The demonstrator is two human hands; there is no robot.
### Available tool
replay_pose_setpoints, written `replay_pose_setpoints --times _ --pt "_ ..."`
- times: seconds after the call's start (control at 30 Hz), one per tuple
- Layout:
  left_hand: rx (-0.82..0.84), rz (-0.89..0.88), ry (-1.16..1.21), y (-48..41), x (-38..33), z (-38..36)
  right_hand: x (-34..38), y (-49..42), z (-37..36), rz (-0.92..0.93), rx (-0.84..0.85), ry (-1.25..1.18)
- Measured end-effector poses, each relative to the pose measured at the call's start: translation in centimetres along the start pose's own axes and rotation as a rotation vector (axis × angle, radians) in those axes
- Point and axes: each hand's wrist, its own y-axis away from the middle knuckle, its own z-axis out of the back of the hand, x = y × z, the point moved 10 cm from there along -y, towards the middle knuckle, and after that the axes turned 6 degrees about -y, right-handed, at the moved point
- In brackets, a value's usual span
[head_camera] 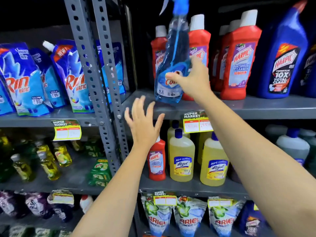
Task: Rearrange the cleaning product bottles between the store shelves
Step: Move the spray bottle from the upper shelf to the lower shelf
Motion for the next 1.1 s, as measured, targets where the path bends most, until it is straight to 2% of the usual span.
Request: replay_pose_setpoints --times 0.1,0.17,0.3,0.37,0.47,0.57,0.7,0.83,0.97,1.1 --pt "-0.053 0.123 0.083 5.6 0.1 0.0 1.1 3.5 3.7 0.039 0.016 -0.134" --pt "0.041 0.067 0.136 10.8 -0.8 -1.5 0.7 6.6 5.7 0.039 0.053 -0.209" --pt "0.522 -0.105 0.169 21.6 -2.4 -7.6 -4.2 13.7 8.0 -0.066 0.100 -0.178" --pt "0.752 -0.100 0.170 25.8 -1.6 -10.6 -8.3 17.3 8.3 -0.168 0.112 -0.153" --pt "0.954 -0.106 0.224 29.3 -1.3 -13.8 -15.2 22.0 8.3 -0.314 0.121 -0.028" --pt "0.993 -0.216 0.216 30.0 -2.8 -15.6 -21.5 25.4 7.7 -0.452 0.133 0.032" --pt "1.013 -0.227 0.198 30.9 -3.5 -17.1 -26.6 28.0 6.0 -0.529 0.163 0.081" --pt "1.013 -0.202 0.204 31.7 -3.3 -17.5 -28.5 29.0 3.8 -0.533 0.172 0.099" --pt "0.960 -0.102 0.289 31.1 -2.8 -16.9 -30.0 29.5 2.6 -0.582 0.132 0.049" --pt "0.943 -0.067 0.313 30.9 -2.8 -16.6 -30.2 28.7 1.6 -0.547 0.170 0.078"
